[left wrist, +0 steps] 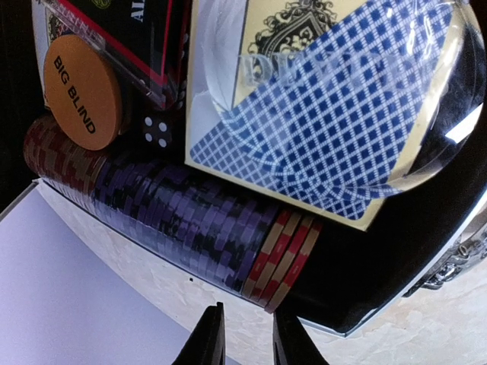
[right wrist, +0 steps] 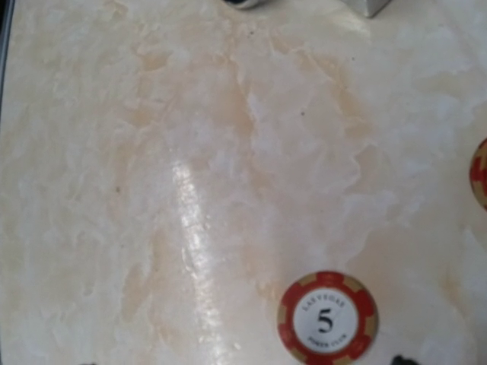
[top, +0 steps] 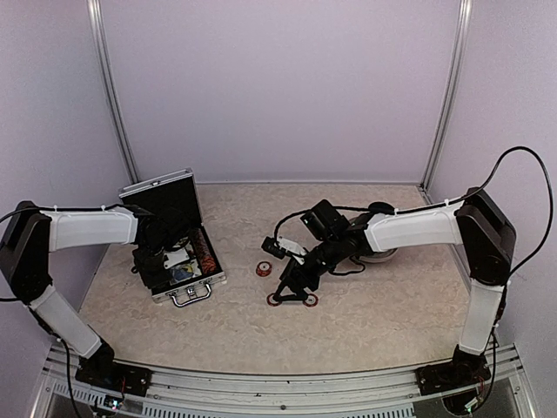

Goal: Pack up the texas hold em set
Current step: Place the pile of poker chips in the slot.

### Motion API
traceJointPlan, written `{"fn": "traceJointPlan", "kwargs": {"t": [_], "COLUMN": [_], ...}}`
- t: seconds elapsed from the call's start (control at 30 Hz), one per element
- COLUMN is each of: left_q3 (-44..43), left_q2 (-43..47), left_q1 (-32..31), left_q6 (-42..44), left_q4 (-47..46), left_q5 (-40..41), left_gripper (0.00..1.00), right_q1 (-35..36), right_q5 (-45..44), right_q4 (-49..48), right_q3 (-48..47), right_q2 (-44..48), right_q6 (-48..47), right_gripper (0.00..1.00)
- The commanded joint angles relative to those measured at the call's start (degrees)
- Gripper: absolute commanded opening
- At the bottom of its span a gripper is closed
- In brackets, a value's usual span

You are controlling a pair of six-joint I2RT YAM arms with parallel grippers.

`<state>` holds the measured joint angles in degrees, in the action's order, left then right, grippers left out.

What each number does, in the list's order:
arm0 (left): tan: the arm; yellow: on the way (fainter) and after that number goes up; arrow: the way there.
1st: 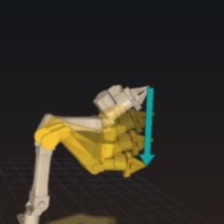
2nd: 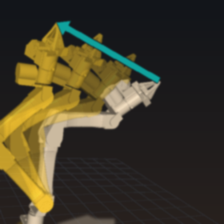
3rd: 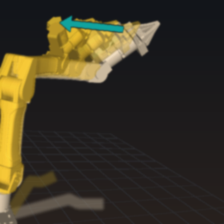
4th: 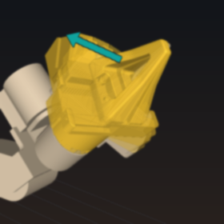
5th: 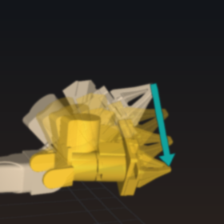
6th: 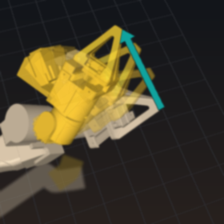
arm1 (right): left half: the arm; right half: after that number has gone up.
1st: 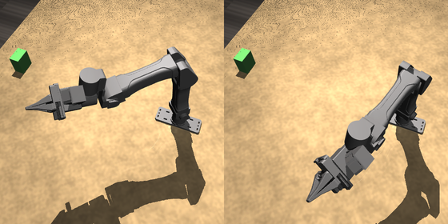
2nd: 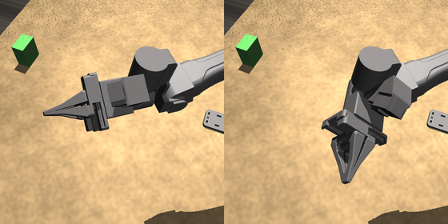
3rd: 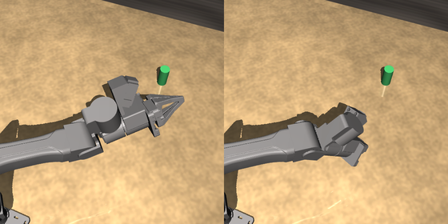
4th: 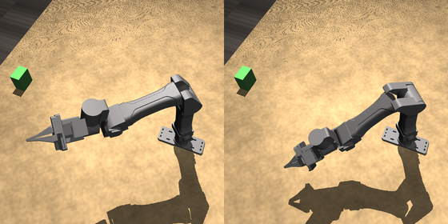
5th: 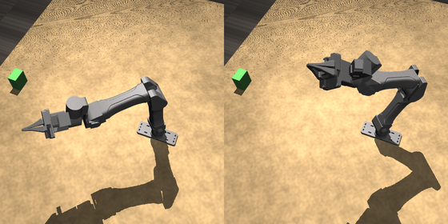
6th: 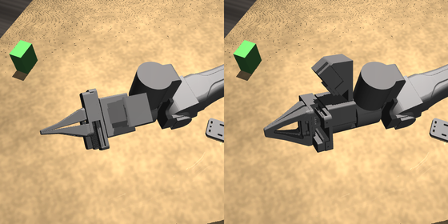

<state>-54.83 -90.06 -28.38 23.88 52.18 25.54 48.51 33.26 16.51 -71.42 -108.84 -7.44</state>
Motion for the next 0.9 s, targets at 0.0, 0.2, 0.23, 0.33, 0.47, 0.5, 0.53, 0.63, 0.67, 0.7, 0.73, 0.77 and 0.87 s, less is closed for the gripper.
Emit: {"fn": "traceJointPlan", "kwargs": {"t": [0.0, 0.2, 0.23, 0.33, 0.47, 0.5, 0.53, 0.63, 0.67, 0.7, 0.73, 0.77, 0.87], "left_q3": [-0.4, -0.07, -0.12, -0.63, -2.06, -2.12, -2.06, -1.63, -1.58, -1.52, -1.39, -1.27, -1.52], "left_q2": [0.65, 0.26, 0.12, -0.02, 0.65, 0.89, 1.27, 3.05, 3.96, 5.05, 5.7, 6.53, 8.5], "left_q1": [0.43, 0.43, 0.43, 0.43, 0.35, 0.34, 0.27, 0.09, 0.08, 0.08, 0.08, 0.08, -0.45], "left_q6": [-1.87, -2.11, -2.23, -2.86, -4.36, -4.62, -4.83, -4.82, -4.86, -4.89, -4.77, -4.8, -4.72], "left_q4": [-1.71, -2.31, -2.35, -1.94, -0.31, -0.03, 0.09, -0.1, -0.28, -0.44, -0.56, -0.86, -1.05], "left_q5": [3.2, 2.94, 3.14, 3.23, 1.02, 0.51, 0.14, -0.77, -1.21, -1.72, -2.29, -2.66, -4.85], "left_gripper": [0.23, 0.24, 0.24, 0.25, 0.32, 0.36, 0.38, 0.41, 0.42, 0.44, 0.45, 0.46, 0.48], "right_q1": [-0.52, -0.52, -0.52, -0.52, -0.52, -0.52, -0.52, -0.52, -0.48, -0.52, -0.57, -0.53, -0.52], "right_q5": [0.93, 0.78, 0.76, 0.67, 0.54, 0.5, 0.45, 0.41, 0.41, 0.41, 0.41, 0.41, 0.49], "right_q4": [0.59, 0.76, 0.8, 0.88, 0.96, 0.85, 0.81, 0.66, 0.67, 0.64, 0.67, 0.75, 0.8], "right_q3": [-1.43, -1.29, -1.34, -1.36, -1.44, -1.34, -1.34, -1.27, -1.29, -1.28, -1.3, -1.37, -1.44], "right_q2": [-0.59, -0.55, -0.63, -0.59, -0.6, -0.55, -0.53, -0.41, -0.47, -0.43, -0.53, -0.57, -0.62], "right_q6": [-0.29, -0.41, -0.46, -0.47, -0.47, -0.53, -0.54, -0.48, -0.47, -0.47, -0.47, -0.47, -0.42], "right_gripper": [0.83, 0.83, 0.83, 0.83, 0.83, 0.83, 0.83, 0.83, 0.83, 0.83, 0.83, 0.83, 0.83]}}
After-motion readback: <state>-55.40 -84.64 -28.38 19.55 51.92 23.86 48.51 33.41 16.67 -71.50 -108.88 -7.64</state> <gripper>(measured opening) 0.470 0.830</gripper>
